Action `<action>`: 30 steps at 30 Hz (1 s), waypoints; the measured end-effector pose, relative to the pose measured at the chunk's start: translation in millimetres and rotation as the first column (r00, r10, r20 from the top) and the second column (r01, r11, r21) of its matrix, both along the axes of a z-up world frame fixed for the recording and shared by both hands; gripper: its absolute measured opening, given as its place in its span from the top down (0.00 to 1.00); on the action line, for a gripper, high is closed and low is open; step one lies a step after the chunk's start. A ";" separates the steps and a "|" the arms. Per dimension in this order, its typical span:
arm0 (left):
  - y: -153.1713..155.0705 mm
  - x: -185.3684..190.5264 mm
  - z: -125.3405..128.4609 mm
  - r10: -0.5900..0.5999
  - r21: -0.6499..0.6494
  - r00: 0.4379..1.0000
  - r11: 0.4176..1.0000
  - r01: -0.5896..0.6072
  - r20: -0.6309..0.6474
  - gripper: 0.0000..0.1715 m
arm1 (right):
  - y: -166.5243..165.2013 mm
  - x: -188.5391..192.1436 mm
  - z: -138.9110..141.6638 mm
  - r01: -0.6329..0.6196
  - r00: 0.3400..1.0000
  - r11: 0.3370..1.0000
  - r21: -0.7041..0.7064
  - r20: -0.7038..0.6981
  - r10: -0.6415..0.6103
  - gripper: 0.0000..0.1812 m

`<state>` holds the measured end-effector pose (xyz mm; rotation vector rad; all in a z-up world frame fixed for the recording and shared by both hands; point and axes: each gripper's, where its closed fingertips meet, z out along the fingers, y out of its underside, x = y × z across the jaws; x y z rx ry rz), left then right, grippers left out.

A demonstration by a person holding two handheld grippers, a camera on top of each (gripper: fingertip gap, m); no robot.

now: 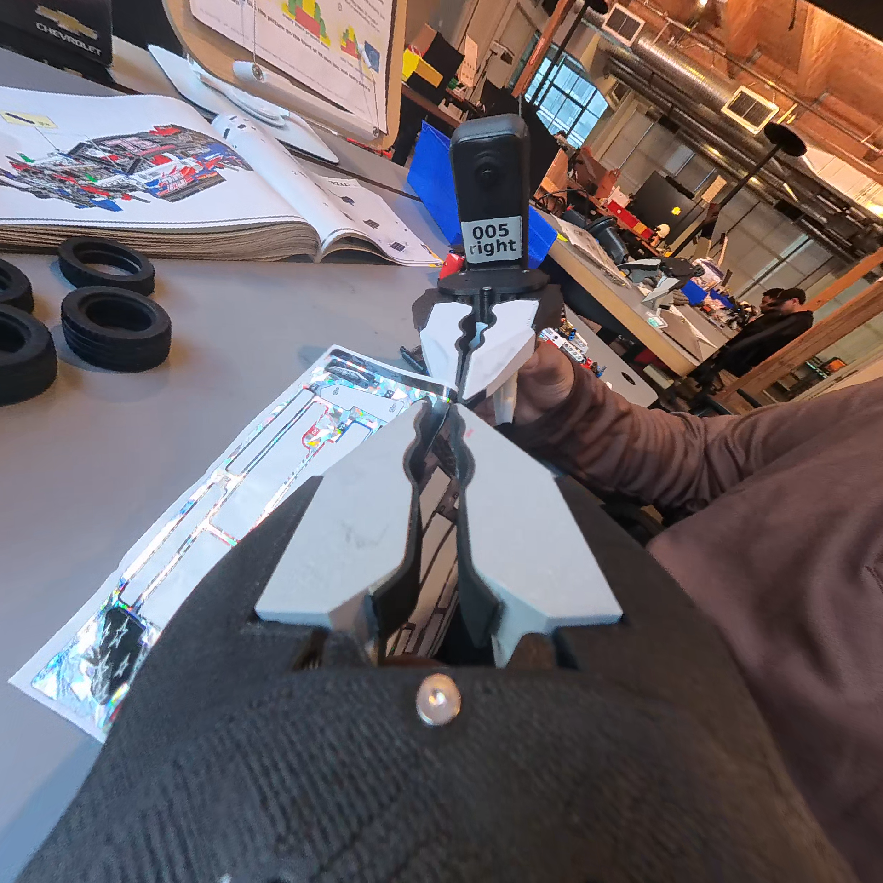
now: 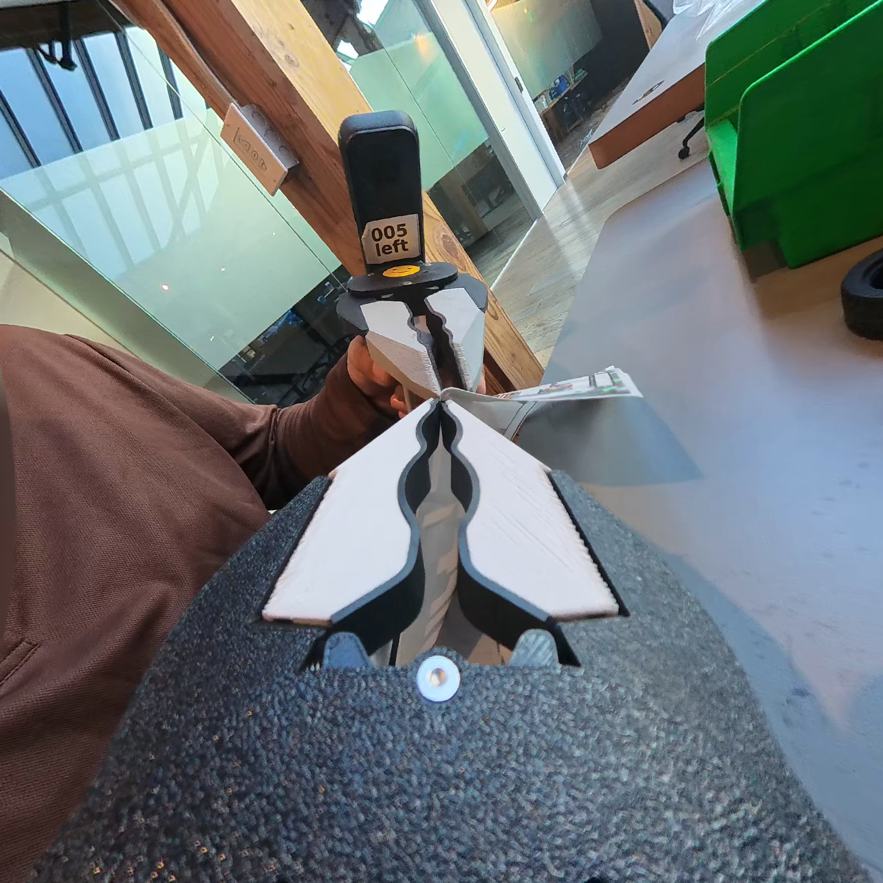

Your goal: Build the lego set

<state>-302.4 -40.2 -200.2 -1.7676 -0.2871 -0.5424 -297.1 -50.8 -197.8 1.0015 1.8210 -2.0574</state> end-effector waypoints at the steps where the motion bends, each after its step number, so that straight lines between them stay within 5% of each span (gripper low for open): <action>1: 0.0 -0.2 -0.1 0.002 -0.001 1.000 1.000 -0.002 -0.004 0.98 | 0.0 -0.1 -0.1 0.001 1.000 1.000 0.001 0.000 -0.001 1.00; 30: -8.7 -21.2 -0.5 0.096 -0.004 0.994 0.995 -0.096 -0.054 1.00 | 4.9 -4.2 1.0 0.024 1.000 1.000 -0.010 0.006 -0.024 1.00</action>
